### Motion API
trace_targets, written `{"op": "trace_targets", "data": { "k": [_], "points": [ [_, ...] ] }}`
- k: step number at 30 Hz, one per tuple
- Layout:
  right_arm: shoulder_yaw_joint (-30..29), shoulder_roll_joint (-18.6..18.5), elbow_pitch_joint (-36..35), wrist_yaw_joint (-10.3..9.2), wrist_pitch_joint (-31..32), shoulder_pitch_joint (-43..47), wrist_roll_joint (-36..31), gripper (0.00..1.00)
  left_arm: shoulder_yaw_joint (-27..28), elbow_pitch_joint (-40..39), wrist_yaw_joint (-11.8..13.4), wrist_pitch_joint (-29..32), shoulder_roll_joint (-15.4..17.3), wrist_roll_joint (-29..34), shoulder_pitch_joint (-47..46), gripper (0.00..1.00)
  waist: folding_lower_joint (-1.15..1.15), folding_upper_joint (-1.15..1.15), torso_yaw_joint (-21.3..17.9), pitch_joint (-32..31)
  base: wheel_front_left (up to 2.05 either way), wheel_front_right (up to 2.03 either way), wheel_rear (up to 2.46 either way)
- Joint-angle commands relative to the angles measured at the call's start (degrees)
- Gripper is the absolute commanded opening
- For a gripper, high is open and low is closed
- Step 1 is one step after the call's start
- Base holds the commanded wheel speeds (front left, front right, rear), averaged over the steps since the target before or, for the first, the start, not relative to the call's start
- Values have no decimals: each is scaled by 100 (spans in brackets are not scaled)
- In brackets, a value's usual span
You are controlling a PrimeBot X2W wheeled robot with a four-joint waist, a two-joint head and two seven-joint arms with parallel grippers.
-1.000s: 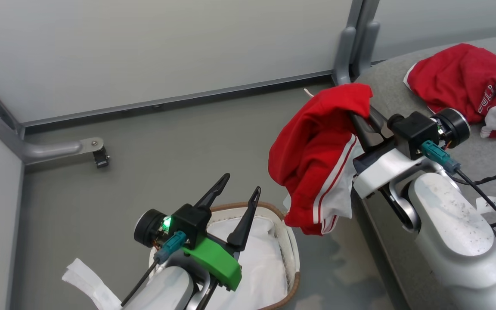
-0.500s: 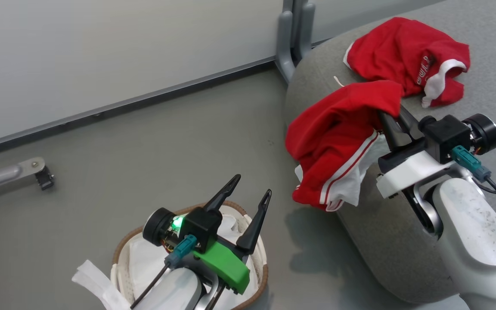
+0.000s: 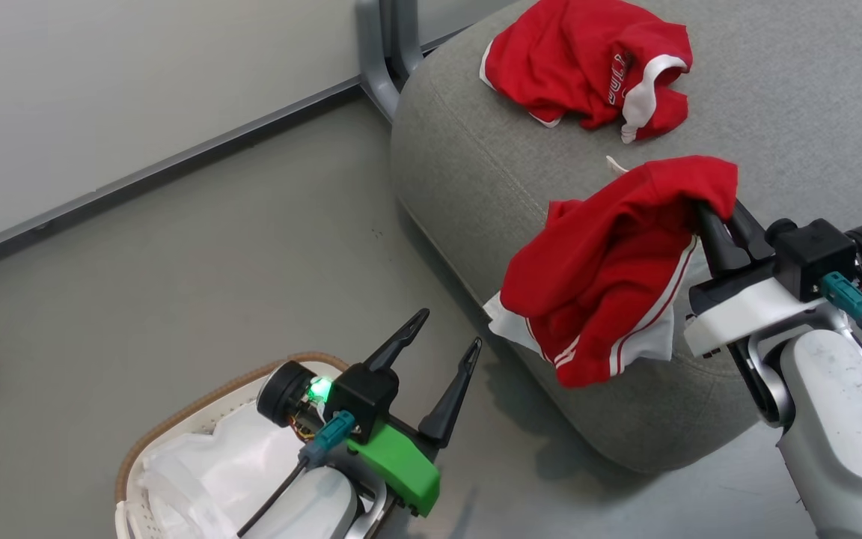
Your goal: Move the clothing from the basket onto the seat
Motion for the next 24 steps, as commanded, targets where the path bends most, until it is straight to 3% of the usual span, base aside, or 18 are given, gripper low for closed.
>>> {"op": "trace_targets", "data": {
  "k": [1,13,18,24],
  "points": [
    [-48,-9,-38,-8,-30,53,-19,0,2,11,-22,-20,-2,25,-101,100,0,0,-76,96,0,0,0],
    [6,-189,60,-8,-30,-511,30,0,-97,-17,-10,-17,14,176,-295,100,0,0,219,589,0,0,0],
    [148,-630,156,-8,-30,-1202,165,0,-119,-154,43,19,58,264,-434,100,0,0,483,981,0,0,0],
    [-136,-1336,427,-8,25,-2278,306,0,-163,-343,101,129,196,417,-652,100,0,0,846,1471,0,0,0]
  ]
}}
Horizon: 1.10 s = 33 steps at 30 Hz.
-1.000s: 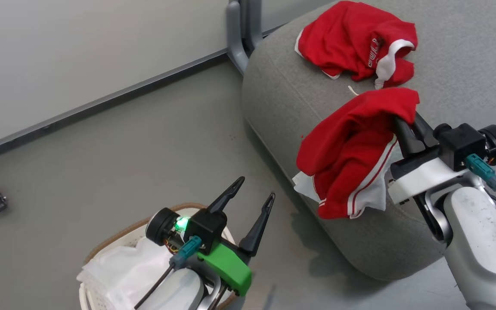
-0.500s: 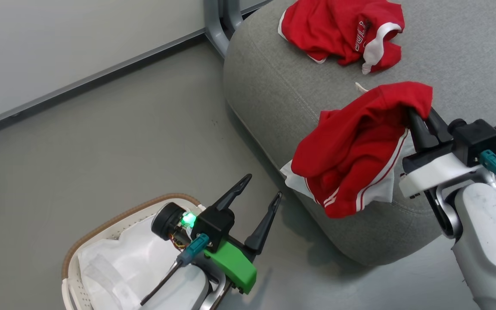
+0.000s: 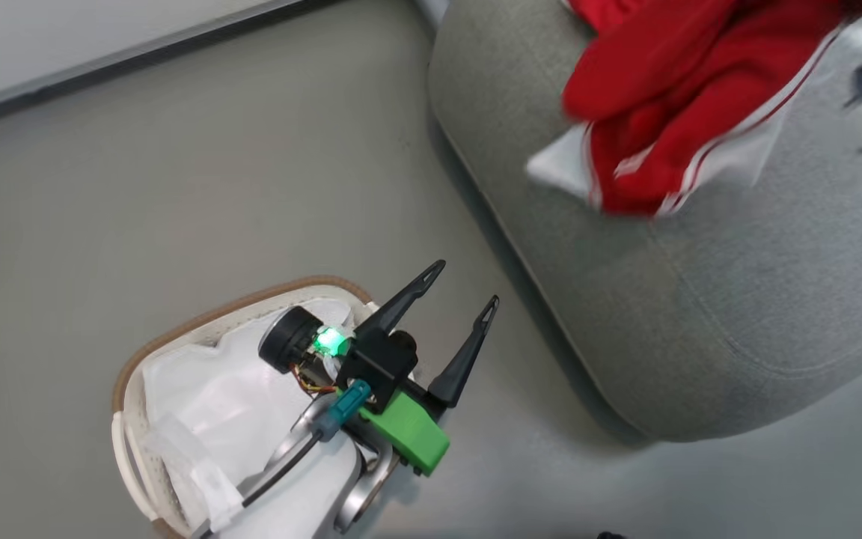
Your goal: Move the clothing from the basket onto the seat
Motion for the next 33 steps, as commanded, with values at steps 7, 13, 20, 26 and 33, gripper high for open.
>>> {"op": "trace_targets", "data": {
  "k": [7,13,20,26,33],
  "points": [
    [-643,-1097,483,-8,362,-1432,122,0,80,-359,134,171,235,155,-344,100,0,0,752,878,0,0,0],
    [-986,-1634,1080,-8,891,-2228,-69,0,111,-804,256,342,444,262,-454,100,0,0,905,1351,0,0,0],
    [-1638,-1489,2036,-8,824,-2225,-425,0,48,-1224,325,546,594,373,-467,100,0,0,1012,1777,0,0,0],
    [-2155,-865,2877,-8,336,-1829,-924,0,12,-1472,401,680,683,444,-458,100,0,0,936,2111,0,0,0],
    [-2856,-87,3542,-8,5,-1568,-1527,49,-39,-1608,426,766,800,506,-488,100,0,0,812,2229,0,0,0]
  ]
}}
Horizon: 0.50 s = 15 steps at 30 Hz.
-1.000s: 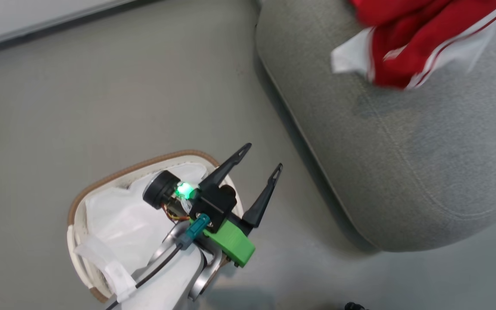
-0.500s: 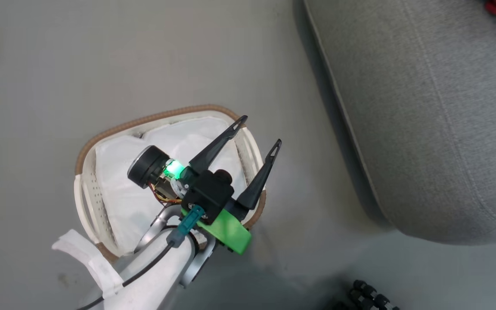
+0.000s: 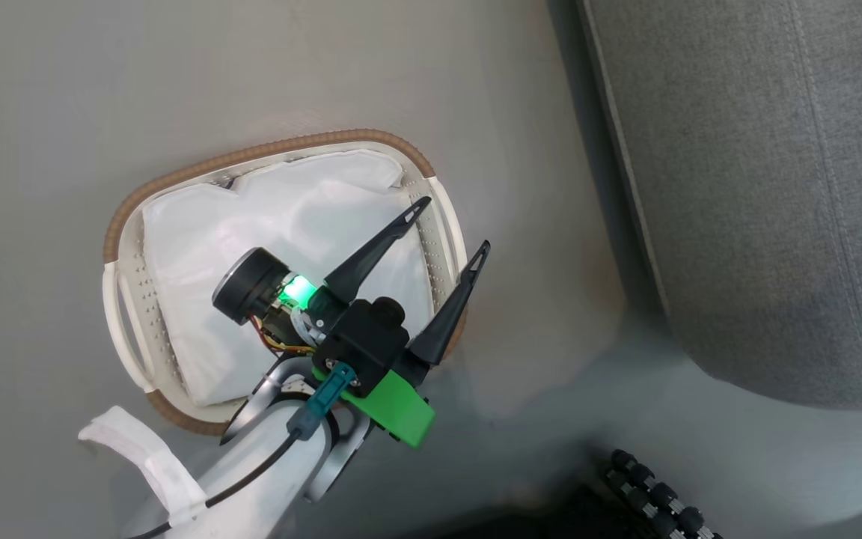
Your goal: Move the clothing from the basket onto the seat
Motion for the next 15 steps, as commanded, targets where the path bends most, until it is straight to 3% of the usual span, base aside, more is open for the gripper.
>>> {"op": "trace_targets", "data": {
  "k": [1,2,7,15],
  "points": [
    [-74,152,53,-8,-42,105,-75,87,10,-29,28,11,71,51,-94,100,-1,0,-86,18,0,0,0],
    [-115,243,69,-8,-58,110,-134,100,10,-33,35,21,77,45,-88,100,-1,0,-109,6,0,0,0],
    [-190,675,-173,-8,-75,241,-347,100,23,-46,77,47,126,-23,-13,100,-1,0,-230,-124,0,0,0],
    [-87,1037,-712,-8,-78,752,-239,100,112,-1,162,-95,129,-153,104,100,-1,0,-453,-550,0,0,0]
  ]
}}
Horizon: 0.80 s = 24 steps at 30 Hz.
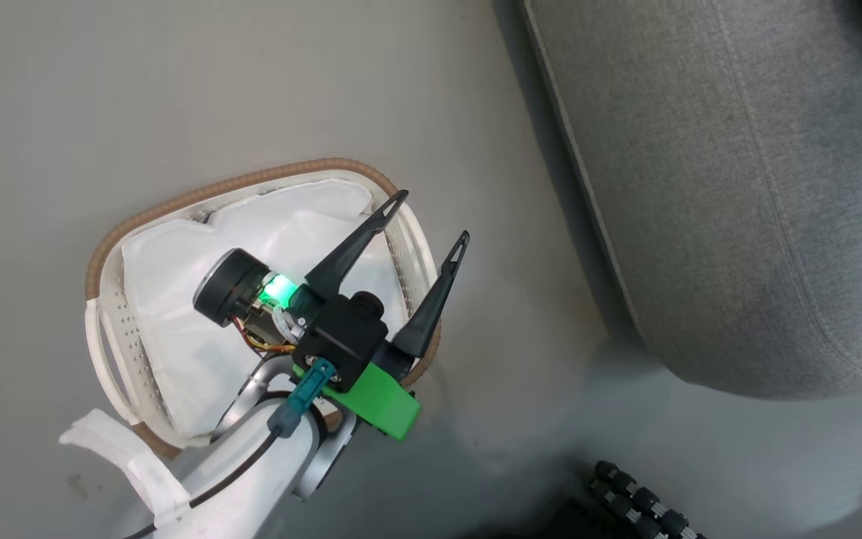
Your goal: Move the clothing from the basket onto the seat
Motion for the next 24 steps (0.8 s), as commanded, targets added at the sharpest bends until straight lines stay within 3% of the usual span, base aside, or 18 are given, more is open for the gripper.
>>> {"op": "trace_targets", "data": {
  "k": [1,13,24],
  "points": [
    [-23,23,-57,-8,-27,203,48,100,30,39,22,-56,0,-52,90,100,-1,0,-129,-273,0,0,0],
    [345,194,-485,-8,-28,1163,318,100,394,619,194,-621,-297,-507,220,100,-1,0,-133,-1438,0,0,0],
    [846,411,-854,-8,-28,1438,454,100,889,1391,115,-845,-609,-1077,666,100,-1,0,450,-2461,0,0,0]
  ]
}}
